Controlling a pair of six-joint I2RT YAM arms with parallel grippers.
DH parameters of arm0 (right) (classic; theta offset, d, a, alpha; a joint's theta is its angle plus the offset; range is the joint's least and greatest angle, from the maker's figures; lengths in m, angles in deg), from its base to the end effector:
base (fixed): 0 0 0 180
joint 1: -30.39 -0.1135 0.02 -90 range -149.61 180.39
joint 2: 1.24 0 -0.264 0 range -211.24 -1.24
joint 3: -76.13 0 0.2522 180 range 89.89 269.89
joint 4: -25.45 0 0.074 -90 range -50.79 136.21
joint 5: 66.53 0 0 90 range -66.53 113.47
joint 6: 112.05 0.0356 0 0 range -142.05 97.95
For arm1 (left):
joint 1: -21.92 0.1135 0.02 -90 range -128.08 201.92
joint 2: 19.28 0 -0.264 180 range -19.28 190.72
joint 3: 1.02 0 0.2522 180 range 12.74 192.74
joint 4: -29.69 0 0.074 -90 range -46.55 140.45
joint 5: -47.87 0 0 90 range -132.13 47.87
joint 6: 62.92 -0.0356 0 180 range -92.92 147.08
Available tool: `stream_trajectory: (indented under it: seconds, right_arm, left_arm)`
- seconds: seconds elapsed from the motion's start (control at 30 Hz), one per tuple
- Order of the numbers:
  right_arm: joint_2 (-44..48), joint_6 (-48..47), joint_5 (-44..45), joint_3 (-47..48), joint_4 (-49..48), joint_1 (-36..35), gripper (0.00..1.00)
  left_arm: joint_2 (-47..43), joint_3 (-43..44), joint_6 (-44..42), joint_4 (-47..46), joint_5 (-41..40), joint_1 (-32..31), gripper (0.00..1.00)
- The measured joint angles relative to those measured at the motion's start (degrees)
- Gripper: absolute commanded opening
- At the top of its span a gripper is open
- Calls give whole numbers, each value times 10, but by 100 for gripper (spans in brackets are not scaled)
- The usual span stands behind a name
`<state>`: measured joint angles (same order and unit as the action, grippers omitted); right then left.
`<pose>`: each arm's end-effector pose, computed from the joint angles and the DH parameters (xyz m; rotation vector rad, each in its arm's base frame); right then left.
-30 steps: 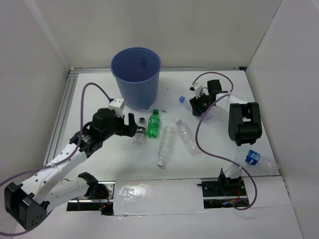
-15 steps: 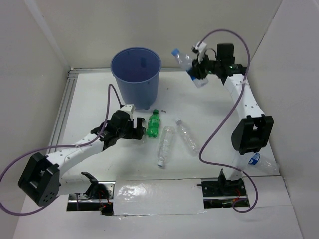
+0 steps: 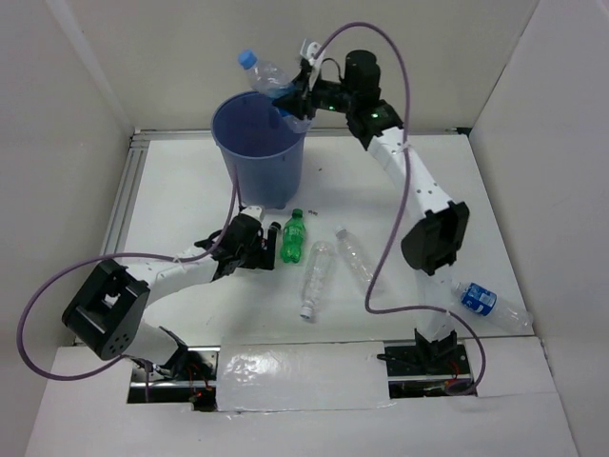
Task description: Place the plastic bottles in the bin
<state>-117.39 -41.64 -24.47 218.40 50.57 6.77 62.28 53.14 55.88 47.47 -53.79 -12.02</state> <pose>0.4114 0.2088 0.4632 -1.1518 1.1143 0.7010 0.2379 -0.1514 0.1814 0.0065 2.3587 -0.3004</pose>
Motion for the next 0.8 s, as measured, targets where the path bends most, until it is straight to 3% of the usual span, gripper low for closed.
stream_trajectory:
  seconds: [0.03,0.07,0.13,0.23,0.37,0.43,0.5,0.53,0.57,0.6,0.63,0.7,0.73,0.77,0.8]
  right_arm:
    - [-28,14,6,15,-8,-6,49]
    - [-57,27,9,30,-13,-12,82]
    - [-113,49,23,70,-16,-19,97]
    - [-161,77,38,91,-14,-26,99]
    - [-158,108,44,90,-9,-23,99]
    - [-134,117,42,71,-11,-17,99]
    - [-89,125,34,27,-8,0,85]
    - [-66,127,30,4,-4,12,75]
    - [-41,126,24,-22,-4,27,61]
    - [-11,125,16,-56,0,46,36]
    - [19,118,9,-88,6,66,29]
    - [78,108,0,-162,21,107,28]
    - [111,97,-3,-204,36,130,58]
    - [141,85,-1,-245,56,151,96]
    - [169,66,3,-292,65,169,100]
  left_arm:
    - [4,0,-1,-3,-2,0,100]
    - [7,0,-1,-6,-2,0,100]
    - [13,0,-2,-13,-3,0,100]
    - [24,3,-5,-22,-8,-1,100]
    - [44,13,-17,-34,-10,-5,94]
    - [55,18,-23,-43,-9,-5,70]
    - [70,29,-31,-49,-9,-5,44]
    - [77,36,-35,-52,-8,-5,24]
    - [81,43,-36,-53,-6,-6,16]
    - [83,49,-42,-54,-7,-8,9]
    - [81,50,-49,-53,-7,-11,3]
    - [65,50,-56,-33,-7,-23,0]
    - [49,50,-63,-17,-7,-33,0]
    - [24,49,-69,1,-6,-44,0]
    - [-4,50,-77,20,-2,-55,0]
